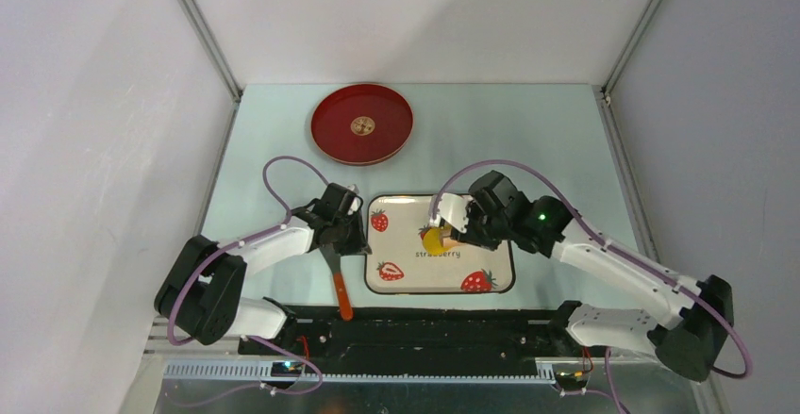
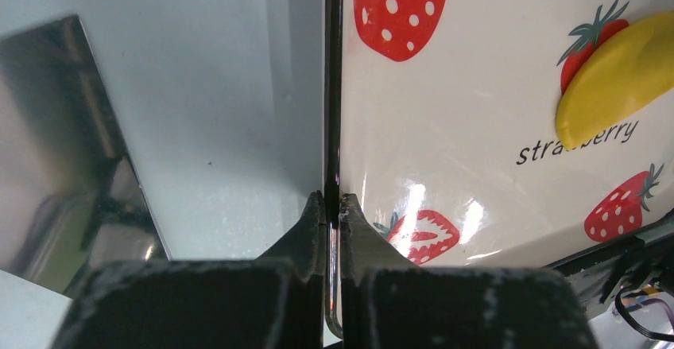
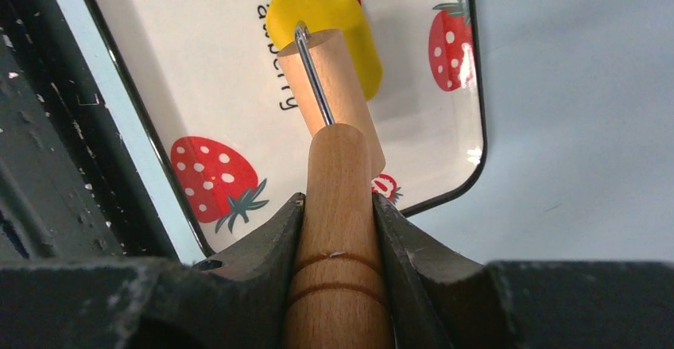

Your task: Roll out the dumpling wrappers from the dough

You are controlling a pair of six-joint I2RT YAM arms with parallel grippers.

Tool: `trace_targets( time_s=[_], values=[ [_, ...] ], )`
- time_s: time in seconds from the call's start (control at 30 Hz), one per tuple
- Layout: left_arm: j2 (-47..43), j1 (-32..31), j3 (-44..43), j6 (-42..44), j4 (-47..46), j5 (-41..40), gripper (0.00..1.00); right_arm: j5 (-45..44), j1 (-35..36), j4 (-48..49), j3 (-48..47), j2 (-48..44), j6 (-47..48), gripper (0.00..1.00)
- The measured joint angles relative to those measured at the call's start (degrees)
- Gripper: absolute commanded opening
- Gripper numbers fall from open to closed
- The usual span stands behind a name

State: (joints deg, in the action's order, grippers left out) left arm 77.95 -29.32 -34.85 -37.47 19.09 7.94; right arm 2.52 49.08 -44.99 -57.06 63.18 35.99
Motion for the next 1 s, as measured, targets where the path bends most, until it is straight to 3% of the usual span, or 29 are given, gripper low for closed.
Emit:
trace_targets(
  time_s=[0.57,1.0],
  values=[
    [0.0,0.0,0.0,0.0,0.0,0.0,0.0,3.3,-3.1,3.7,-0.7,10.7,3.6,0.0],
    [0.0,0.0,0.0,0.0,0.0,0.0,0.0,2.4,-3.3,3.7,-5.4,8.7,4.4,0.0]
  ],
)
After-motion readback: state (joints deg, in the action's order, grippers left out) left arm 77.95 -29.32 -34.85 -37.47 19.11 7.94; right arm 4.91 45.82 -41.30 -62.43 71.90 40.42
